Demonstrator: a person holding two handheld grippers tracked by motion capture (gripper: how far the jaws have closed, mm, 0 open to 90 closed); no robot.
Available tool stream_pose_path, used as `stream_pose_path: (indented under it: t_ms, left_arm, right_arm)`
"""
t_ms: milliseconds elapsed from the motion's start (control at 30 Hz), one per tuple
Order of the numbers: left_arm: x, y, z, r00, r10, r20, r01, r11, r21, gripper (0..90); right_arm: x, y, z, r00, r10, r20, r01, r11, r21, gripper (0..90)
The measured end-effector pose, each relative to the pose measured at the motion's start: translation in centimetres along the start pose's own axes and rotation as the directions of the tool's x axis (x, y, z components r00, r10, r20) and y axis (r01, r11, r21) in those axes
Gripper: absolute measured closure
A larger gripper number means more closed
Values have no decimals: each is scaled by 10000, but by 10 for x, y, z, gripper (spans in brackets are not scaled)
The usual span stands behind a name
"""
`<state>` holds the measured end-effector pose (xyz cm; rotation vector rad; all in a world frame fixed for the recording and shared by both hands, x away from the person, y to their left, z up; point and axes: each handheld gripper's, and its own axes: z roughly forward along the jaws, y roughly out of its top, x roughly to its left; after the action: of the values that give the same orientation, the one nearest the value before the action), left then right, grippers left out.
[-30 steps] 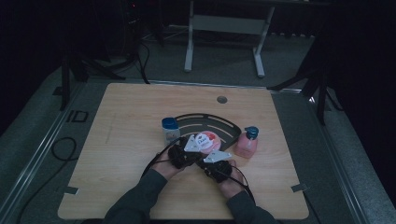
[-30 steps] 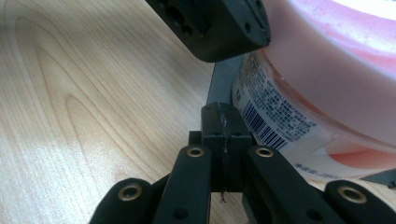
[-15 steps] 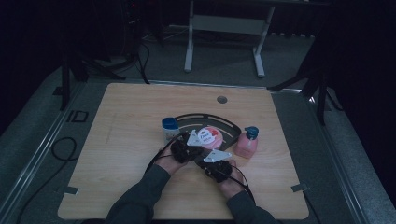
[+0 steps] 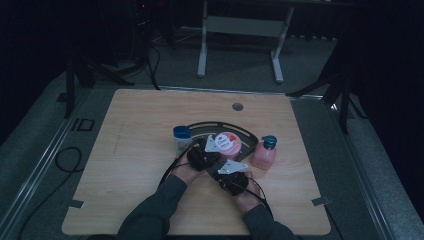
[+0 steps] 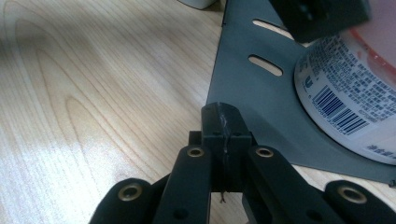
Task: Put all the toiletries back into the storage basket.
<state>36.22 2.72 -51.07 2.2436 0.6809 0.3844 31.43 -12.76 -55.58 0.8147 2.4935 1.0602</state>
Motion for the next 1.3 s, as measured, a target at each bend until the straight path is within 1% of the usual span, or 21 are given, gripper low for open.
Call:
stream_pose_path:
  t_ms: [33,67,100,200,333,433,600,733,867,967,1033,1167,1267,1300]
  left_arm:
    - [1,-1,-2,10000,-1,-85,1,10000,16,894]
    - [1,-1,-2,10000,-1,-85,1,10000,16,894]
    - [4,-1,-3,9995,-161,-280,164,9998,88,894]
    - [9,-1,-3,9983,-376,-451,385,9990,206,894]
    - [12,0,1,9963,-555,-652,578,9978,336,894]
    - [14,1,2,9947,-724,-732,752,9965,370,894]
    - [14,5,5,9918,-890,-915,926,9950,363,894]
    - [13,9,9,9905,-941,-1000,981,9945,367,894]
    - [13,14,14,9903,-974,-996,1014,9942,361,894]
    - [12,19,19,9911,-911,-976,952,9947,384,894]
    - [11,23,23,9919,-890,-904,920,9953,301,894]
    - [12,28,29,9924,-970,-753,988,9949,210,893]
    - [13,30,31,9923,-999,-729,1015,9947,181,893]
    - [14,32,34,9929,-996,-645,1008,9948,155,893]
  right_arm:
    - [0,0,0,10000,-6,2,6,10000,9,900]
    - [0,0,0,10000,-6,2,6,10000,9,900]
    - [0,0,0,10000,-5,13,5,10000,10,900]
    - [0,0,0,10000,-1,30,1,10000,24,900]
    - [0,0,0,10000,-2,20,2,10000,7,900]
    - [0,0,0,10000,-1,34,1,10000,7,900]
    - [0,0,0,10000,-20,42,20,10000,-8,900]
    - [0,0,0,10000,-18,38,18,10000,-8,900]
    - [0,0,0,10000,-23,33,23,10000,-9,900]
    - [0,0,0,10000,13,26,-13,10000,-16,900]
    - [0,0,0,10000,3,27,-3,10000,-13,900]
    - [0,0,0,10000,15,17,-15,10000,-3,900]
    - [1,0,0,10000,17,20,-17,10000,-6,900]
    - [1,-1,0,10000,5,22,-5,10000,-9,900]
